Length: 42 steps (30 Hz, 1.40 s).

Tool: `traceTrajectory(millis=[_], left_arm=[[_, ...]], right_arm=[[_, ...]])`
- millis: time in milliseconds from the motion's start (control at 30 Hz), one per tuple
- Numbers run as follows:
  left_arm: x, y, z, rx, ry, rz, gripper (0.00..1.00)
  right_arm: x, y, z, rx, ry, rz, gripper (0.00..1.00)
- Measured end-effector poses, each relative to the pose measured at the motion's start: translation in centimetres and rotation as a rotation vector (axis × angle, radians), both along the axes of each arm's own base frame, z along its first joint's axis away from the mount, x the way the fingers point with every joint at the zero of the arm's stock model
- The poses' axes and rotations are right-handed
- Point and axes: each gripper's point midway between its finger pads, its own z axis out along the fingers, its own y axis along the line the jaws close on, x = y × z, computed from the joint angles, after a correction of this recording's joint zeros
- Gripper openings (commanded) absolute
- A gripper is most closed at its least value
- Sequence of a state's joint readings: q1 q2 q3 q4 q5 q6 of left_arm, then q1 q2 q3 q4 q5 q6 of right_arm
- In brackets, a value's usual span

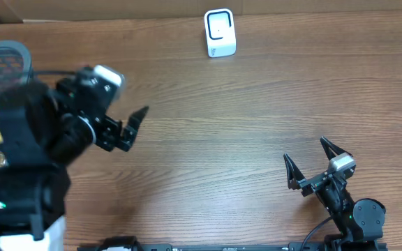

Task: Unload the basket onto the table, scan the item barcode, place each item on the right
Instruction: 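Swing the left gripper over the grey basket and lower into it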

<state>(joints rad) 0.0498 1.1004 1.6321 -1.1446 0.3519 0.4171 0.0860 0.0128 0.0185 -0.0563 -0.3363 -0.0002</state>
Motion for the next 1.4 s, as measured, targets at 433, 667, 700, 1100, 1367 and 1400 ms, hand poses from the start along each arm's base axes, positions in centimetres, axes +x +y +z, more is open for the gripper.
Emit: traceTrajectory(millis=[433,667,700,1100,1367,1400], left_arm=[[0.4,-2.2,3.5,-0.081,0.012,-0.113,0.99],[0.9,-2.0,4.0,-0.089,-0.009,-0.094,1.0],[1.4,-1.4,4.2,-0.086,-0.017,-0.053,1.0],[3.1,18.3,3.9,-0.281,-0.054,0.944,0.95],[-0.7,28.4,1.9,-0.367,-0.055,1.318,0.92],[-1.0,29.2,1.4,-0.367,-0.044,1.344,0.91]], right_arm=[[0.0,0.0,0.0,0.0,0.0,-0.001,1.0],[0.0,0.0,0.0,0.0,0.0,0.0,1.0],[0.0,0.0,0.0,0.0,0.0,0.0,1.0],[0.0,0.0,0.0,0.0,0.001,0.0,1.0],[0.0,0.0,0.0,0.0,0.001,0.0,1.0],[0.0,0.0,0.0,0.0,0.0,0.0,1.0]])
